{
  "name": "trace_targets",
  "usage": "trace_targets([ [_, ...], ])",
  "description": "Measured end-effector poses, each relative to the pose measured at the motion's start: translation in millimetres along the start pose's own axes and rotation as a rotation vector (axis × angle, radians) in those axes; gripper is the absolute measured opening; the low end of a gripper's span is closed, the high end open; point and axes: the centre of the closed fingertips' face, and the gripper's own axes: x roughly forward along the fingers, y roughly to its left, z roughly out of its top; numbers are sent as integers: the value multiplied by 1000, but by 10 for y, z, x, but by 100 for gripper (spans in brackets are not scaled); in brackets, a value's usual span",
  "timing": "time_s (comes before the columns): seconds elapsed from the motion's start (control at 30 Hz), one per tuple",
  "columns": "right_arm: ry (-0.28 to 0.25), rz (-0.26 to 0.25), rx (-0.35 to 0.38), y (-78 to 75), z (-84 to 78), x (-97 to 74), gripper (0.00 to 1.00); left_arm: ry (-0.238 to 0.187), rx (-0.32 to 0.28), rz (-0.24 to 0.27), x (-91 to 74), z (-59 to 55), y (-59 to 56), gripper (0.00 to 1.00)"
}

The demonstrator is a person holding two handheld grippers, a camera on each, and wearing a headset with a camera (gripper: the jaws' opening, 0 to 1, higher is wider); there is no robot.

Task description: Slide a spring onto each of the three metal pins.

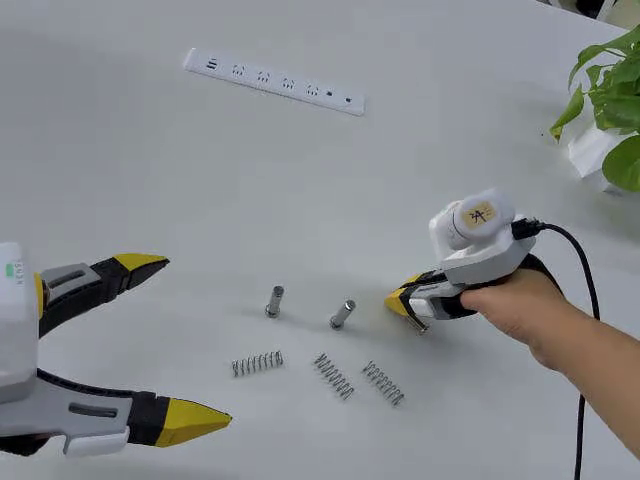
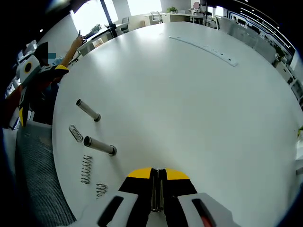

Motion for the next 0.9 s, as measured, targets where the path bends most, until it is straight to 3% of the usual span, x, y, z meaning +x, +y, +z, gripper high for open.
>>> trace_targets([
  [0.9, -69, -23, -23, 82, 49, -291, 4, 2, 16, -17, 9, 34, -55, 99],
])
